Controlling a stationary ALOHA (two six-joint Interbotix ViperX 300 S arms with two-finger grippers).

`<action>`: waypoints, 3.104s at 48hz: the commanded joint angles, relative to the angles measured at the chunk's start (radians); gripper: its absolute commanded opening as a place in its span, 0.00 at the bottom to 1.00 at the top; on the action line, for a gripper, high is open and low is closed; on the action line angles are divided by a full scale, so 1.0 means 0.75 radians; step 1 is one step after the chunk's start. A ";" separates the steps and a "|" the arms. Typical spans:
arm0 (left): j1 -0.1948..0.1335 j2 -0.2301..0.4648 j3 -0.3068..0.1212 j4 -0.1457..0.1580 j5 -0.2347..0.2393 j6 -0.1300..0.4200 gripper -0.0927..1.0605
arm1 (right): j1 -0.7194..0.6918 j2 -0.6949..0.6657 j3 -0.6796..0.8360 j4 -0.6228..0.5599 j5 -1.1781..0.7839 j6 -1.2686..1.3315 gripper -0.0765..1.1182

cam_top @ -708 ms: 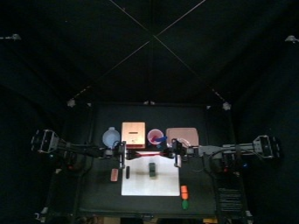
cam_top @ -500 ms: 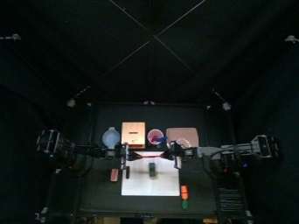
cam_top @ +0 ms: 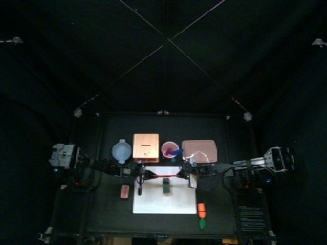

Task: Cut the sushi into 4 pieces with the knife
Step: Cut the sushi into 4 pieces

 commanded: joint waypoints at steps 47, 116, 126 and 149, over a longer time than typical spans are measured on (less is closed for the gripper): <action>-0.086 0.119 -0.092 -0.115 -0.029 -0.006 0.26 | -0.002 0.119 -0.043 0.002 -0.002 -0.002 0.14; -0.131 0.243 -0.125 -0.178 0.080 -0.004 0.26 | 0.049 0.221 -0.074 0.031 -0.002 0.000 0.14; -0.121 0.260 -0.127 -0.215 0.086 0.002 0.26 | 0.039 0.270 -0.070 0.035 0.000 0.000 0.14; 0.008 0.231 -0.131 -0.217 0.094 0.006 0.26 | -0.037 0.256 -0.086 0.000 0.082 -0.006 0.14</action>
